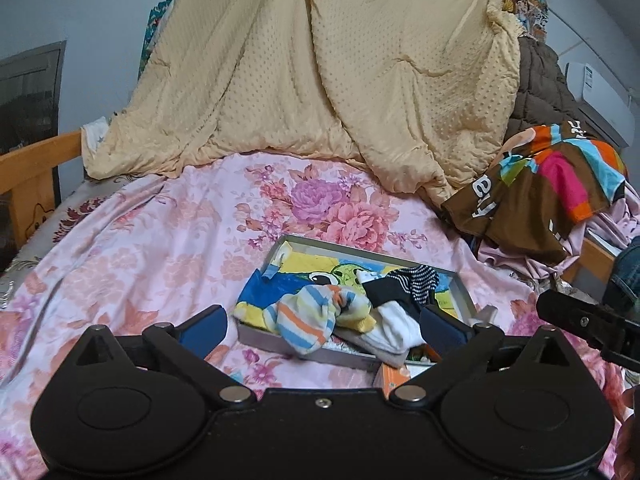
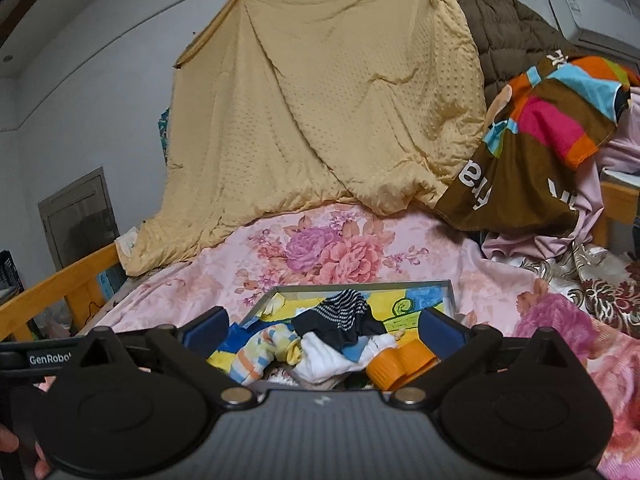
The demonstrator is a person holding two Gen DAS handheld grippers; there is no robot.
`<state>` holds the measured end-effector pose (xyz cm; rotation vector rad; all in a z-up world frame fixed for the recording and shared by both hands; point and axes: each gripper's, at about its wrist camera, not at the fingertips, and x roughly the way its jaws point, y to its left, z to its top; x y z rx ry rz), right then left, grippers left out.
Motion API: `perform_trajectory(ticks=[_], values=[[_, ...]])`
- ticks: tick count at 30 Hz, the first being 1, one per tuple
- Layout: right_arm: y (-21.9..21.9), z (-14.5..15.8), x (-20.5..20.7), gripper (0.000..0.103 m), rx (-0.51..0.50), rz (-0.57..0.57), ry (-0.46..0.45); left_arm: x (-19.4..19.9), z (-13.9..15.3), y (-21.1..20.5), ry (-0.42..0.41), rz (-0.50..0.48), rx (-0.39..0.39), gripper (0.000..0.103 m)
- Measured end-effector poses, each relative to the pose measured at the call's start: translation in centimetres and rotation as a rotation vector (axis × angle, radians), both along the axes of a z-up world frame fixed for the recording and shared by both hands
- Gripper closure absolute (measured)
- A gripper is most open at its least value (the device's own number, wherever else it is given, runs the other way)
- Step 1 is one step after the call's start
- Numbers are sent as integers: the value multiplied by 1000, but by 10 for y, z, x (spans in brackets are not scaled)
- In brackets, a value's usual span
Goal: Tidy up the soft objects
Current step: 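Lower the towel and hat into the tray and open both grippers, then move both tools back toward the teal-and-white packet and grey face mask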
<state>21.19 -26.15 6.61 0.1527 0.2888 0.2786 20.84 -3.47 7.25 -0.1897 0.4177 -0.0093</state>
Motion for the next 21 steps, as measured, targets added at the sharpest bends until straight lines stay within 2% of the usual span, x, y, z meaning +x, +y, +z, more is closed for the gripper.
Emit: perform_trajectory(ticks=[13, 21], values=[[-4, -14, -53, 0, -1, -29, -7, -61, -19, 2, -30, -9, 15, 1], [5, -27, -77, 0, -50, -28, 17, -78, -34, 5, 3, -22, 19, 1]])
